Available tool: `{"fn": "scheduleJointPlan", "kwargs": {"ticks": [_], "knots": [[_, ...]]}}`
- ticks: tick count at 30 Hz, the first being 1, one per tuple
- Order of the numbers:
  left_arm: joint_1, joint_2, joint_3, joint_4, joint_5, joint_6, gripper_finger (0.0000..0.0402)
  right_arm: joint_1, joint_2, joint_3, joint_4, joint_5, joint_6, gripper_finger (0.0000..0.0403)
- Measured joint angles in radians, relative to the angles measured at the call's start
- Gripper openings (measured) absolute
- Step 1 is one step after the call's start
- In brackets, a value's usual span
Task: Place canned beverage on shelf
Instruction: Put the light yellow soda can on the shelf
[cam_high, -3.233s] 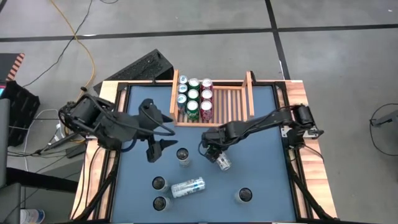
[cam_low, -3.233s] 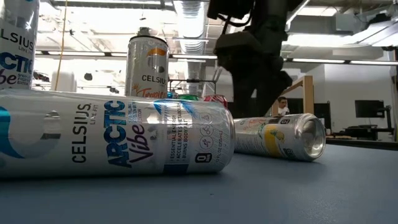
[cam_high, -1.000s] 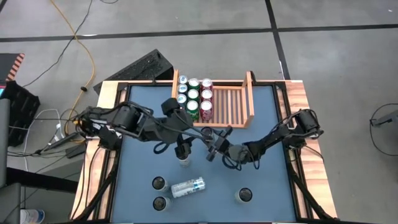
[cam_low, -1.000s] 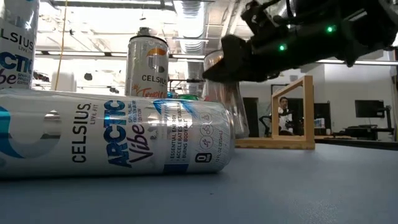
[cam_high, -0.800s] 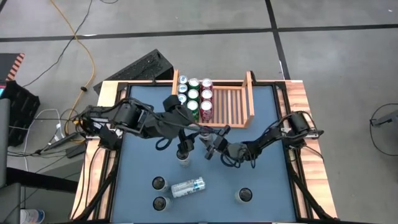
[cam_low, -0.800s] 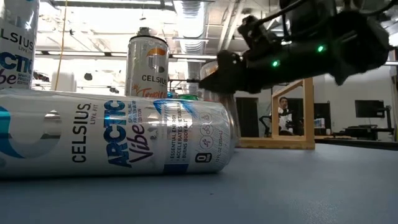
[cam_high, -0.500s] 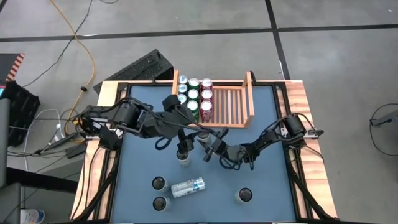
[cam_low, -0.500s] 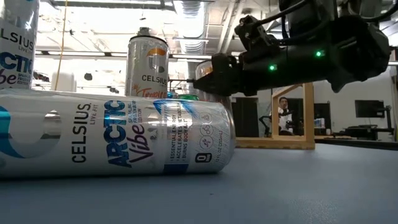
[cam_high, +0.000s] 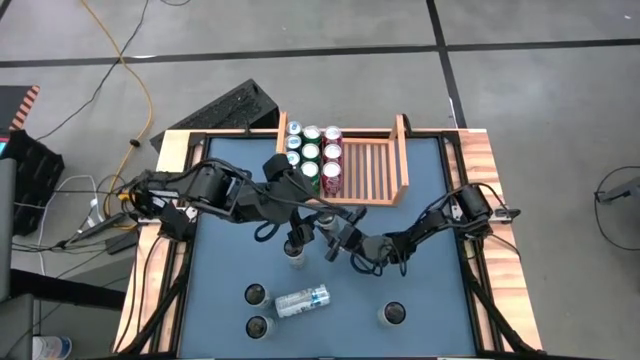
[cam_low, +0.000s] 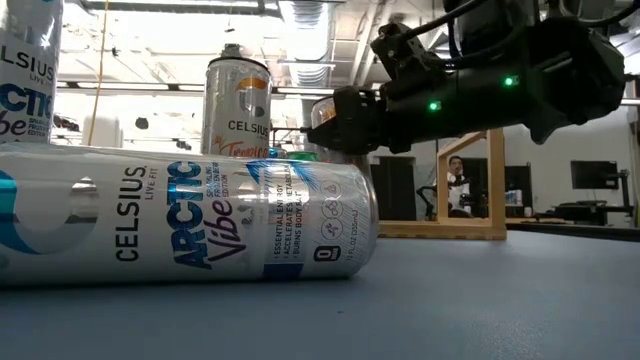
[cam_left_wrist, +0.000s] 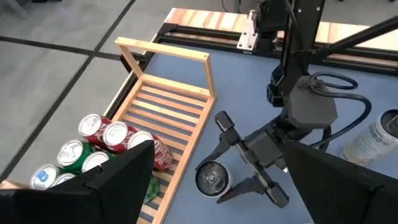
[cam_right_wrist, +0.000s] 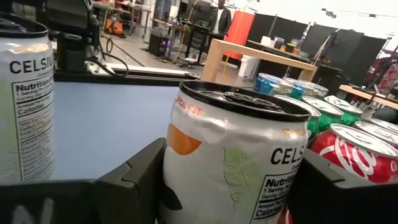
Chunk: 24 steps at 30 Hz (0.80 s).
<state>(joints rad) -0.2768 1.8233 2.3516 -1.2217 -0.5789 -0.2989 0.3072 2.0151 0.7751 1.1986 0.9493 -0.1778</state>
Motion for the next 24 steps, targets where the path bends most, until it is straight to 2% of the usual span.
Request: {"fn": "scheduleJointPlan", "kwargs": {"ticks": [6, 14, 18, 24], "knots": [[0.002, 0.026, 0.000, -0.003, 0.031, 0.000, 0.0343, 0.010, 0.002, 0.021, -0.008, -0.009, -0.052, 0.0256], [0.009, 0.028, 0.000, -0.009, 0.049, 0.027, 0.0343, 0.000, 0.000, 0.024, -0.053, -0.004, 0.134, 0.0264], [0.015, 0.028, 0.000, -0.031, 0.065, 0.026, 0.0343, -0.009, 0.000, 0.025, -0.058, -0.005, 0.150, 0.0293], [0.025, 0.028, 0.000, -0.032, 0.085, 0.028, 0.0343, -0.003, 0.002, 0.023, -0.095, -0.017, 0.155, 0.0356]]}}
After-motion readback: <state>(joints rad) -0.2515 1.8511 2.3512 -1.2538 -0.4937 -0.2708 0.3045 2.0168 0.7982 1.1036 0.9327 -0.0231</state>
